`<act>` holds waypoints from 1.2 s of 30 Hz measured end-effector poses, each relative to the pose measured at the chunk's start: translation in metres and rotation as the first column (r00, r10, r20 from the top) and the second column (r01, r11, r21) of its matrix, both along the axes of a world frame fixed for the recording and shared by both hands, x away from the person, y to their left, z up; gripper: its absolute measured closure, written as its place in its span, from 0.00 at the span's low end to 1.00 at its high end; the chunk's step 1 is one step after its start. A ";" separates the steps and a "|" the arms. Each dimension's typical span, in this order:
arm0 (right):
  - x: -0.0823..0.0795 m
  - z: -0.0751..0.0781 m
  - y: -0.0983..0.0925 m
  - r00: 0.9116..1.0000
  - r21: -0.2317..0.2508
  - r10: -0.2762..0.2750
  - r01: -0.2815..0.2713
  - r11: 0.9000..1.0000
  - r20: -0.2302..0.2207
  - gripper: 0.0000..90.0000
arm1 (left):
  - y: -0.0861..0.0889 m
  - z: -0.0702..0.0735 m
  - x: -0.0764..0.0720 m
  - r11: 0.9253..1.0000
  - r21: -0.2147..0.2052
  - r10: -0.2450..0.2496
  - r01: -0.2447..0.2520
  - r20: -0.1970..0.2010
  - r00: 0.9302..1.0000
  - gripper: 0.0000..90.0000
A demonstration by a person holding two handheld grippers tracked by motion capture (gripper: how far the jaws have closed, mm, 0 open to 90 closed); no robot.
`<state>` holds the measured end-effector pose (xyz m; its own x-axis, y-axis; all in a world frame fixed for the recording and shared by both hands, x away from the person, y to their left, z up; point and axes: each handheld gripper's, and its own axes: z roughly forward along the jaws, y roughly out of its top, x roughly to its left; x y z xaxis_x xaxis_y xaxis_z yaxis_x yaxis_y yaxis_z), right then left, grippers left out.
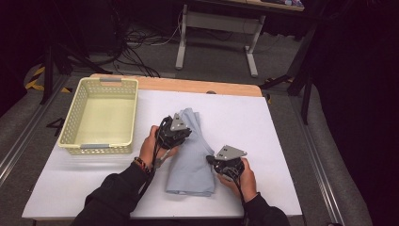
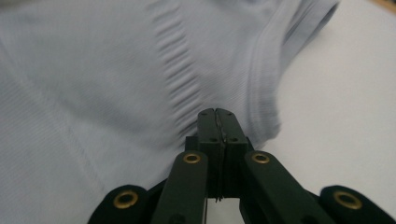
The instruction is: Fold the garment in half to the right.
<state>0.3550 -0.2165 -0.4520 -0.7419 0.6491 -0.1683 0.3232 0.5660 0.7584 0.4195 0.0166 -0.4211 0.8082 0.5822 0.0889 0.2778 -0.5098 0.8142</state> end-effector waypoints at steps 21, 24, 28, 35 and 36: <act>0.112 0.031 0.054 1.000 0.054 -0.005 0.004 0.999 0.021 0.50 | 0.015 -0.011 -0.081 0.990 0.007 -0.139 0.139 0.123 0.983 0.93; 0.123 0.020 0.056 0.999 0.034 -0.023 0.024 0.999 -0.031 0.53 | 0.012 -0.018 -0.076 0.989 0.020 -0.149 0.147 0.081 0.986 0.93; 0.129 0.008 0.059 0.996 -0.013 -0.050 0.049 0.999 -0.070 0.71 | 0.010 -0.030 -0.066 0.984 0.086 -0.157 0.157 -0.008 0.988 0.93; 0.113 0.015 0.052 0.998 0.040 -0.066 0.067 0.997 -0.019 0.94 | 0.015 -0.037 -0.061 0.986 0.043 -0.157 0.158 -0.029 0.987 0.93; 0.110 0.018 0.050 0.998 0.056 -0.070 0.070 0.996 -0.007 0.94 | 0.015 -0.037 -0.062 0.987 0.040 -0.157 0.158 -0.027 0.987 0.93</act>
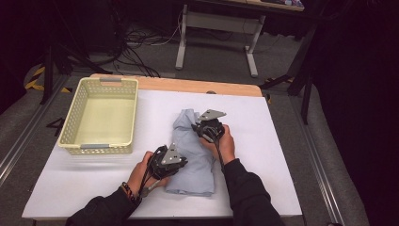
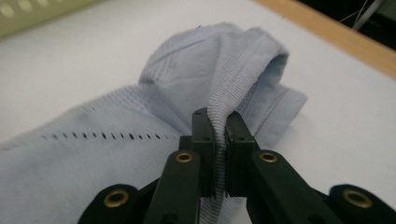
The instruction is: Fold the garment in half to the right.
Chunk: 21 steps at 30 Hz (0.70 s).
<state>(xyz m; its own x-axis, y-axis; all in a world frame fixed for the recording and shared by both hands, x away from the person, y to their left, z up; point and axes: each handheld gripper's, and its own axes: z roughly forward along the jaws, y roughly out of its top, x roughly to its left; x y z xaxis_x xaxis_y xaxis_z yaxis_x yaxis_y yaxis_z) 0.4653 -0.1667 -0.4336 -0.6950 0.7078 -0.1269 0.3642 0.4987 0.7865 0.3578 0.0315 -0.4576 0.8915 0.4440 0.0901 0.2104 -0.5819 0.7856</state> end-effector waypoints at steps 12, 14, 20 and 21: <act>-0.004 -0.011 -0.019 0.996 0.038 -0.082 0.083 0.996 -0.023 0.88 | 0.000 -0.003 0.000 1.000 0.000 -0.013 0.013 -0.007 1.000 0.93; 0.000 -0.016 -0.019 0.995 0.029 -0.094 0.095 0.995 -0.030 0.83 | 0.000 -0.005 0.000 1.000 0.010 -0.019 0.019 -0.005 1.000 0.93; 0.004 -0.014 -0.023 0.994 0.034 -0.111 0.111 0.993 0.002 0.67 | -0.001 -0.006 -0.001 1.000 0.007 -0.019 0.019 -0.007 1.000 0.95; 0.002 -0.012 -0.023 0.994 0.038 -0.110 0.109 0.993 0.024 0.68 | -0.001 -0.006 0.000 1.000 0.010 -0.021 0.021 -0.006 1.000 0.95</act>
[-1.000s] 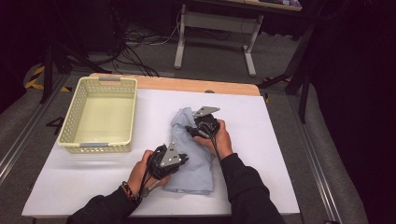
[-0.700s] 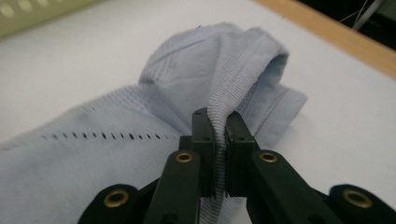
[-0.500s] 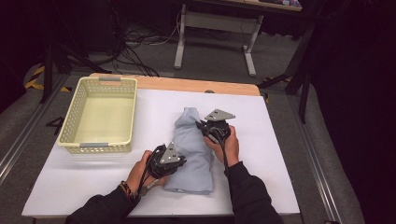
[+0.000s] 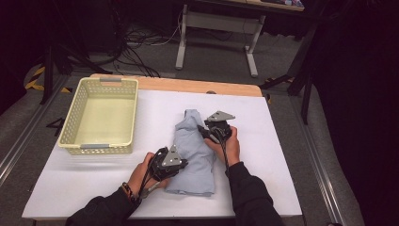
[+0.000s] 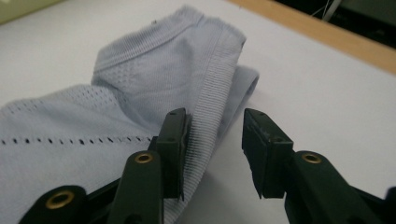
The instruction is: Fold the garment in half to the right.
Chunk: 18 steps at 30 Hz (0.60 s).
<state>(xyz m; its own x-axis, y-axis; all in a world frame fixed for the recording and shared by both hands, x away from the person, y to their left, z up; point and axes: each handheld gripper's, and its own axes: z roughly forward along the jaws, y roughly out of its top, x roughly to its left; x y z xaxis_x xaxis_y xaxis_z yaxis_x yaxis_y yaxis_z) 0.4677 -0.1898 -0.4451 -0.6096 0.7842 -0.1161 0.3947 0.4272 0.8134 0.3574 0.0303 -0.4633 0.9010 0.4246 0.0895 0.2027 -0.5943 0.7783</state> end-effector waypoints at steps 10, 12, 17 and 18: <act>-0.010 0.027 0.009 0.986 0.043 0.075 -0.082 0.996 0.150 0.97 | 0.000 -0.001 0.001 1.000 -0.008 -0.005 0.005 -0.005 1.000 0.97; -0.009 0.027 0.012 0.985 0.040 0.091 -0.098 0.994 0.146 0.97 | 0.000 -0.001 0.001 1.000 -0.008 -0.006 0.006 -0.004 1.000 0.97; 0.003 0.020 0.029 0.981 -0.040 0.172 -0.170 0.985 0.088 0.96 | 0.000 -0.001 0.001 1.000 -0.009 -0.009 0.009 -0.009 1.000 0.97; 0.006 0.018 0.030 0.983 -0.058 0.168 -0.164 0.985 0.076 0.96 | 0.000 -0.002 0.001 1.000 -0.013 -0.006 0.006 -0.010 1.000 0.97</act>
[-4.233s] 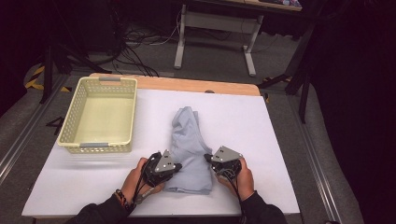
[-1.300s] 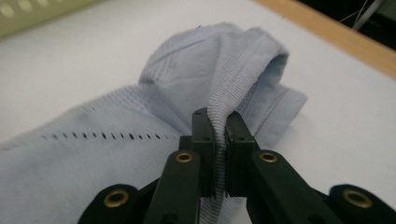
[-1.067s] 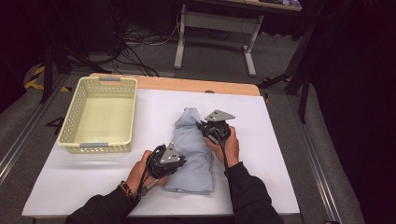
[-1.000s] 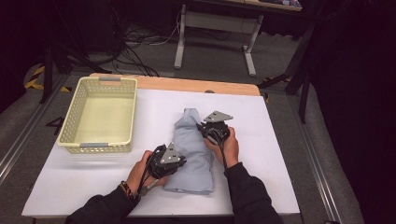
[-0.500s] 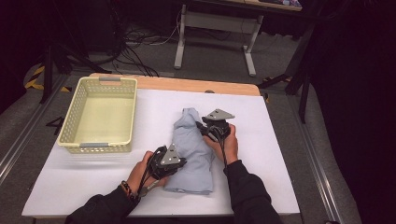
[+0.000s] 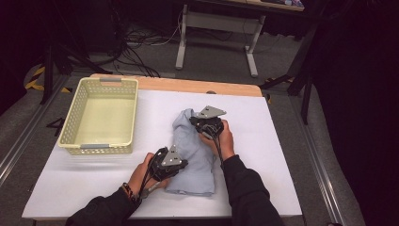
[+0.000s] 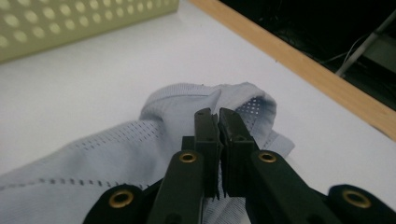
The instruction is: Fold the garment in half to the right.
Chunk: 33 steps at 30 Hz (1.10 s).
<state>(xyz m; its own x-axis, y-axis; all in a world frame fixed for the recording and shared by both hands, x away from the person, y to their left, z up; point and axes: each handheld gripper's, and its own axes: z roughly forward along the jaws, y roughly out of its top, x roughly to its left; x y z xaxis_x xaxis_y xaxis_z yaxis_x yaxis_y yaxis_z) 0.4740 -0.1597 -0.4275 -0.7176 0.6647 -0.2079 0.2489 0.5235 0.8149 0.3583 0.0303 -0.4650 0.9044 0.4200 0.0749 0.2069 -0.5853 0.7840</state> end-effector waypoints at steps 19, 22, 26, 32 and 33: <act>0.013 -0.010 -0.014 0.988 -0.001 -0.149 0.149 0.989 -0.048 0.90 | -0.001 0.000 -0.001 1.000 0.009 -0.002 0.002 0.003 1.000 0.98; 0.007 0.000 -0.014 0.989 0.030 -0.144 0.145 0.989 -0.016 0.91 | -0.001 0.000 -0.002 1.000 0.011 0.002 -0.002 0.004 1.000 0.98; 0.000 0.013 -0.015 0.987 0.095 -0.157 0.155 0.983 0.022 0.95 | -0.002 0.000 -0.003 1.000 0.025 -0.002 0.001 0.014 1.000 0.98; -0.006 0.021 -0.009 0.995 0.099 -0.097 0.095 0.991 0.023 1.00 | -0.002 0.000 -0.003 1.000 0.022 0.000 0.000 0.019 1.000 0.99; -0.007 0.020 -0.006 0.997 0.088 -0.075 0.073 0.993 0.016 1.00 | -0.002 0.000 -0.003 1.000 0.023 0.000 0.000 0.018 1.000 0.99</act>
<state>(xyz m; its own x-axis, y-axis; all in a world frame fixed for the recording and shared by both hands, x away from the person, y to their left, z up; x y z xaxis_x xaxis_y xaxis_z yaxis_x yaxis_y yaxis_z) 0.4672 -0.1657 -0.4073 -0.6620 0.7321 -0.1606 0.2678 0.4311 0.8616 0.3555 0.0282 -0.4648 0.9029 0.4178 0.1007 0.1927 -0.6030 0.7741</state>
